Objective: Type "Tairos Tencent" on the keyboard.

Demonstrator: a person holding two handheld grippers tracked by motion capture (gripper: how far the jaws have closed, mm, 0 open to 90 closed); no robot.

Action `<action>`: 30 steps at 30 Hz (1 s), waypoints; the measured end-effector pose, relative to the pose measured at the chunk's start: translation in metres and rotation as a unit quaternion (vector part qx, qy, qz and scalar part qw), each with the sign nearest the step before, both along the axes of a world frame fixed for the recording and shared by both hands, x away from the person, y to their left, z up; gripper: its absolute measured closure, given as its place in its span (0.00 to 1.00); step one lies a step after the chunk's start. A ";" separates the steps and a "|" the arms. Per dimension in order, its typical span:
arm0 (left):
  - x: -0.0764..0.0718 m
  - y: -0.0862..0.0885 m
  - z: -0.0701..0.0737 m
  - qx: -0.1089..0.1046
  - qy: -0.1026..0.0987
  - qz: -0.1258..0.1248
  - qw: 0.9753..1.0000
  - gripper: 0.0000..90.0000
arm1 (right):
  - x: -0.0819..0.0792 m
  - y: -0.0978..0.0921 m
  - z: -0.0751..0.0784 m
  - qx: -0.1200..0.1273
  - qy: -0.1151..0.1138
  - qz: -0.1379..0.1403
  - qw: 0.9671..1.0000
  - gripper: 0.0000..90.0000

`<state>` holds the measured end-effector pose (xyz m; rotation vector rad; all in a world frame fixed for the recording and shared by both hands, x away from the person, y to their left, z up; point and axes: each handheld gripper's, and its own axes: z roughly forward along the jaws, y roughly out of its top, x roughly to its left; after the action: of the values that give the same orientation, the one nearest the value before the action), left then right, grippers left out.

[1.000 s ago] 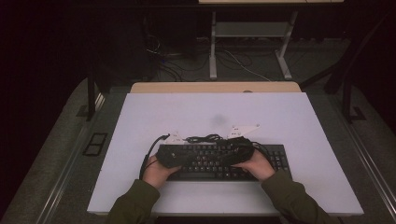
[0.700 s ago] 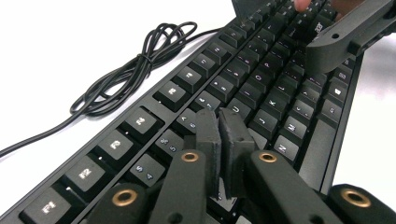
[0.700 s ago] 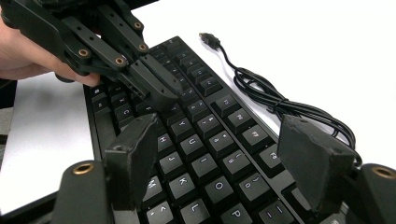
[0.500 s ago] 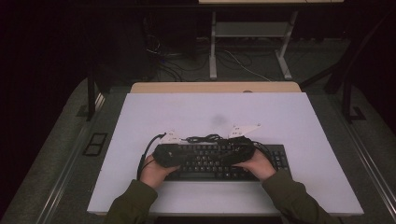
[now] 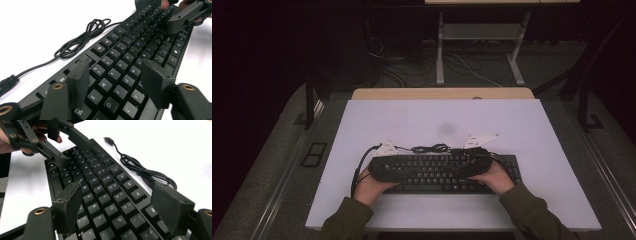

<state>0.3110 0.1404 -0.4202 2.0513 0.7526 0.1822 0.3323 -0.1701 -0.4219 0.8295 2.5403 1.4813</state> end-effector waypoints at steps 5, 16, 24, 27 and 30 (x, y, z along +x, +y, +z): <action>-0.007 0.005 0.002 0.001 -0.006 0.001 1.000 0.35 | -0.004 -0.013 0.001 0.003 -0.004 -0.010 1.000 0.24; -0.019 0.016 0.001 0.000 -0.015 0.010 1.000 0.22 | -0.019 -0.052 0.001 0.014 -0.006 -0.033 0.999 0.21; -0.026 0.028 -0.002 -0.001 -0.018 0.022 1.000 0.17 | -0.031 -0.079 0.001 0.019 -0.010 -0.055 0.998 0.19; -0.028 0.031 -0.002 -0.002 -0.018 0.029 0.999 0.15 | -0.035 -0.087 0.000 0.020 -0.011 -0.061 0.998 0.19; -0.030 0.034 -0.002 -0.002 -0.019 0.030 0.999 0.13 | -0.039 -0.095 0.000 0.022 -0.013 -0.065 0.998 0.18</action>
<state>0.2808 0.1743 -0.4223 2.0174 0.7914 0.2527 0.2934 -0.2652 -0.4223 0.9564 2.3927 1.5026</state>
